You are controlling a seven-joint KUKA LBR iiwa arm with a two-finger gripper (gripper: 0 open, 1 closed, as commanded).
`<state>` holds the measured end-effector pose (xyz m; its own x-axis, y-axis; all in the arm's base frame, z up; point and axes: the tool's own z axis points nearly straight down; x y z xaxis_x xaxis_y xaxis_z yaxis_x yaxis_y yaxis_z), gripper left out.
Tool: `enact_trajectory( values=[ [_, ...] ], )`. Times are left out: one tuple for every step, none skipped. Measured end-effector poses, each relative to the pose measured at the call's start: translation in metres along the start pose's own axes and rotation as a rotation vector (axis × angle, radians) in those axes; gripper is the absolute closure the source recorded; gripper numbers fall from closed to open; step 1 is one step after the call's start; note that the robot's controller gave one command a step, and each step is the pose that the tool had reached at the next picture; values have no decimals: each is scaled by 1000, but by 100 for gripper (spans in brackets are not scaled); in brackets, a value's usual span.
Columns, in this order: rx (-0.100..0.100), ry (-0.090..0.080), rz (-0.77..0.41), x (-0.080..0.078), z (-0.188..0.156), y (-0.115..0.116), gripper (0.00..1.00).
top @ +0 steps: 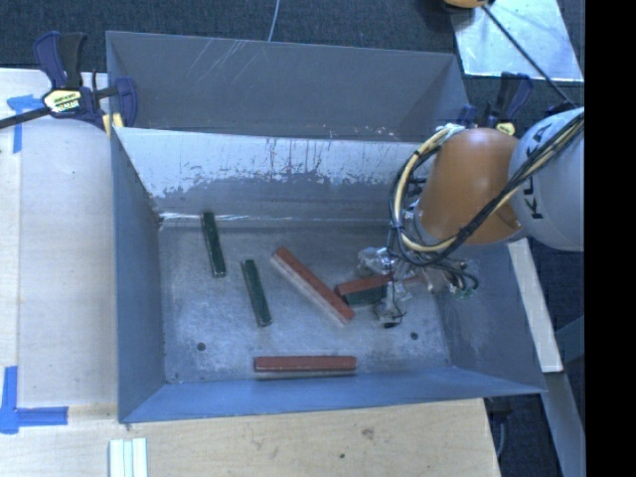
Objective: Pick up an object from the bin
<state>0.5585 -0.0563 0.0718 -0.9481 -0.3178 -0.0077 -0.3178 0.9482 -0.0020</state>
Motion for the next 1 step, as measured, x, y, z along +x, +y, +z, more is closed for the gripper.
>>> enact_trajectory(
  values=[
    [-1, 3, -17, 14, -150, 37, 100]
  ],
)
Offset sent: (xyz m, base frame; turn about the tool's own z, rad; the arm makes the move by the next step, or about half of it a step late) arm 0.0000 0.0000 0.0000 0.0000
